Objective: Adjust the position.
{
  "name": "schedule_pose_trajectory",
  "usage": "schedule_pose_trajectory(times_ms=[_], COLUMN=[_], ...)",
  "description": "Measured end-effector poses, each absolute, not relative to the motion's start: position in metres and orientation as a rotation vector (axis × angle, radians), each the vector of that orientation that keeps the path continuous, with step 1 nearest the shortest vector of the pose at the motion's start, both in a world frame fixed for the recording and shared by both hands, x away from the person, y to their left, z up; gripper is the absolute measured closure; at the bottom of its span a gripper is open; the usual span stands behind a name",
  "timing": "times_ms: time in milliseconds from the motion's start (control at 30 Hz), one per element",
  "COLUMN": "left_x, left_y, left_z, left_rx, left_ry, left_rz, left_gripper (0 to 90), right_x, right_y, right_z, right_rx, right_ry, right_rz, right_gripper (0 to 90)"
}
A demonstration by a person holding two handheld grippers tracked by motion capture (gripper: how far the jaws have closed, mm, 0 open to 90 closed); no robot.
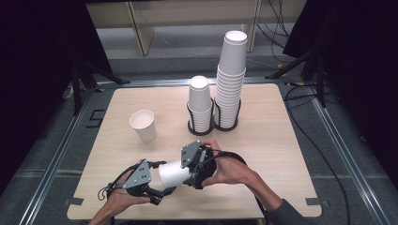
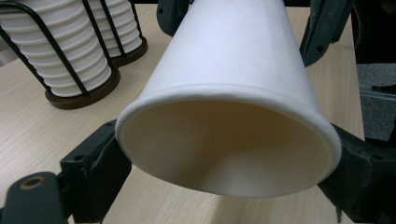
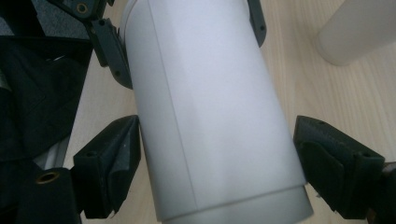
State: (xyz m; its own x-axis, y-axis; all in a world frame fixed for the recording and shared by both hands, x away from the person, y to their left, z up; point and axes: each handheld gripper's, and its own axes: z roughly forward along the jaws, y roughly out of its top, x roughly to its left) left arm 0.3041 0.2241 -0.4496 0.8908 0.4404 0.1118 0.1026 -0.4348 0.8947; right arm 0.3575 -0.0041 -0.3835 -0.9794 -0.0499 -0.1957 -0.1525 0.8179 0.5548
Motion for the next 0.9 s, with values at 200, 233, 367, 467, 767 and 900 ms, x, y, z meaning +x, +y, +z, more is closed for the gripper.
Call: schedule_pose_trajectory(times_ms=[200, 233, 367, 467, 767, 900], left_x=[0.304, 0.304, 0.304, 0.302, 0.300, 0.301], left_y=[0.222, 0.222, 0.221, 0.220, 0.218, 0.217], left_z=[-0.451, -0.451, -0.450, -0.450, -0.451, -0.452], left_rx=[1.999, 2.005, 2.031, 2.037, 2.030, 2.042], left_ry=[0.391, 0.393, 0.380, 0.390, 0.386, 0.372], left_rz=[0.391, 0.390, 0.391, 0.388, 0.385, 0.375], left_gripper=[11.3, 11.3, 11.3, 11.3, 11.2, 11.1], right_x=[0.354, 0.355, 0.353, 0.353, 0.353, 0.352], right_y=[0.002, 0.003, 0.006, 0.009, 0.012, 0.013], right_z=[-0.389, -0.391, -0.394, -0.397, -0.403, -0.404], right_rx=[-0.198, -0.216, -0.226, -0.251, -0.293, -0.300], right_ry=[2.837, 2.832, 2.834, 2.831, 2.829, 2.832], right_rz=[0.826, 0.824, 0.784, 0.758, 0.699, 0.686], right_gripper=[17.3, 17.3, 17.2, 17.3, 19.0, 19.8])
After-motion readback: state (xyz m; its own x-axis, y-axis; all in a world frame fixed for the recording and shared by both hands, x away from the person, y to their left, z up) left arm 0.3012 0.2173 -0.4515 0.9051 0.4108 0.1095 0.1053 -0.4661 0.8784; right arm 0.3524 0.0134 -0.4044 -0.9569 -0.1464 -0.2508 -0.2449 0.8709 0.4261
